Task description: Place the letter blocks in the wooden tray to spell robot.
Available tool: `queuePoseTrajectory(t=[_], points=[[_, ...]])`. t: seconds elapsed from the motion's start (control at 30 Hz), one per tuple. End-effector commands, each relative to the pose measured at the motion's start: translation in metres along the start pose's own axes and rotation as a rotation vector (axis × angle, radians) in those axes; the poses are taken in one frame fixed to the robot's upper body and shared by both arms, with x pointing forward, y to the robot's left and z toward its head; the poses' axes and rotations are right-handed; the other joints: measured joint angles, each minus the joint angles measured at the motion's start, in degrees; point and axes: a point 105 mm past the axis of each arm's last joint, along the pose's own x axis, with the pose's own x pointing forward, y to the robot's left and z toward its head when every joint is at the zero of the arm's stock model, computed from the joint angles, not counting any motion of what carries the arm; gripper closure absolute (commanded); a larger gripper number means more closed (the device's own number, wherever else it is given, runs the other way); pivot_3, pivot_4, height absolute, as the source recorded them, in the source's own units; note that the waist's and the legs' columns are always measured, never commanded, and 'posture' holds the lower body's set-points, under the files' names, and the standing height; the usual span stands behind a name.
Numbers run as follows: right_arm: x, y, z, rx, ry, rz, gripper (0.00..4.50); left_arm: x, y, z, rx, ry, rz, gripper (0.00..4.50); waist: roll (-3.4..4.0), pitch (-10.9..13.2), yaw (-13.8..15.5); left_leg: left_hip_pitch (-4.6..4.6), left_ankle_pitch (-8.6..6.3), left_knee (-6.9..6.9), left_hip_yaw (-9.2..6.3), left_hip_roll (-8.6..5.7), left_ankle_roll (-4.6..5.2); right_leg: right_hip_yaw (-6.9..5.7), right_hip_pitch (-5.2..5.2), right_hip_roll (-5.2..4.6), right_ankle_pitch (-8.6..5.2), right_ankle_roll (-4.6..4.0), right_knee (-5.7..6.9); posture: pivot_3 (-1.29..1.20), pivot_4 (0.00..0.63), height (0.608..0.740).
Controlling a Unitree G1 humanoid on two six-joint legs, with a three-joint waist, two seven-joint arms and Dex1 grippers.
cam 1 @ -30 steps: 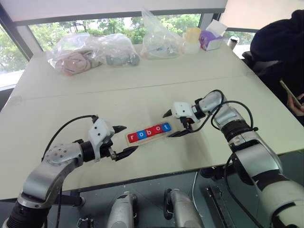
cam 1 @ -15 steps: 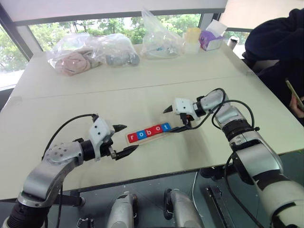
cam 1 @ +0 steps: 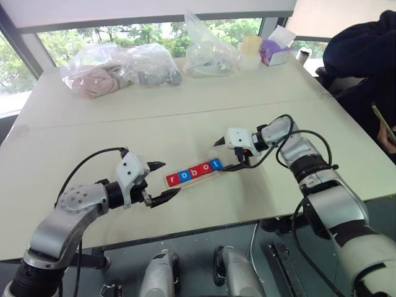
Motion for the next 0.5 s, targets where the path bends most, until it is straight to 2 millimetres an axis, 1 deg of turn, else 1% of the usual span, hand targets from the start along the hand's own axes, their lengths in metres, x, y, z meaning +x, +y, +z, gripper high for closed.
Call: queuePoseTrajectory(t=[0.03,0.1,0.17,0.27,0.37,0.43,0.5], points=[[-0.028,-0.007,0.018,-0.02,-0.049,-0.031,0.03,-0.006,0.0,0.01,0.018,-0.024,0.0,0.0,0.0,0.0,0.1,0.0,0.0,0.0,-0.01,0.0,0.0,0.0,0.0,-0.01,0.0,0.0,0.0,0.0,0.15,0.725],[-0.039,-0.006,0.022,-0.008,-0.065,-0.065,0.03,-0.008,0.0,0.01,0.008,-0.024,0.001,0.0,-0.01,0.0,0.1,0.0,0.0,0.0,-0.02,0.0,0.0,0.0,0.01,-0.02,0.0,0.0,-0.02,0.0,0.15,0.725],[-0.053,-0.001,0.024,0.027,-0.086,-0.113,0.03,-0.012,0.0,0.009,0.005,-0.015,0.009,0.0,-0.01,0.0,0.1,0.01,-0.01,-0.01,-0.04,0.01,-0.01,0.0,0.0,-0.02,-0.01,0.0,-0.02,0.0,0.15,0.725],[-0.073,0.017,0.021,0.098,-0.077,-0.157,0.03,-0.018,0.001,0.008,0.001,-0.001,0.021,0.0,0.01,0.0,0.5,0.0,-0.01,-0.05,-0.07,0.01,-0.02,0.0,-0.02,-0.05,-0.02,0.0,-0.04,0.0,0.15,0.725],[-0.092,0.031,0.013,0.179,-0.037,-0.218,0.03,-0.022,0.0,0.006,-0.008,0.008,0.026,0.0,0.01,0.0,0.5,-0.01,-0.03,-0.05,-0.06,0.01,-0.04,0.0,-0.04,-0.1,-0.02,0.0,-0.08,0.0,0.15,0.725],[-0.1,0.04,0.013,0.224,-0.03,-0.242,0.03,-0.023,-0.001,0.005,-0.014,0.015,0.024,0.0,0.01,0.0,0.5,0.0,-0.08,-0.05,-0.03,0.02,-0.13,0.0,-0.05,-0.13,-0.02,0.0,-0.12,0.0,0.15,0.725],[-0.103,0.047,0.014,0.251,-0.028,-0.259,0.03,-0.024,-0.005,0.002,-0.019,0.027,0.013,0.0,0.0,0.0,0.4,0.01,-0.12,-0.05,-0.03,0.03,-0.19,0.0,-0.06,-0.09,-0.03,0.0,-0.17,0.0,0.15,0.725]])
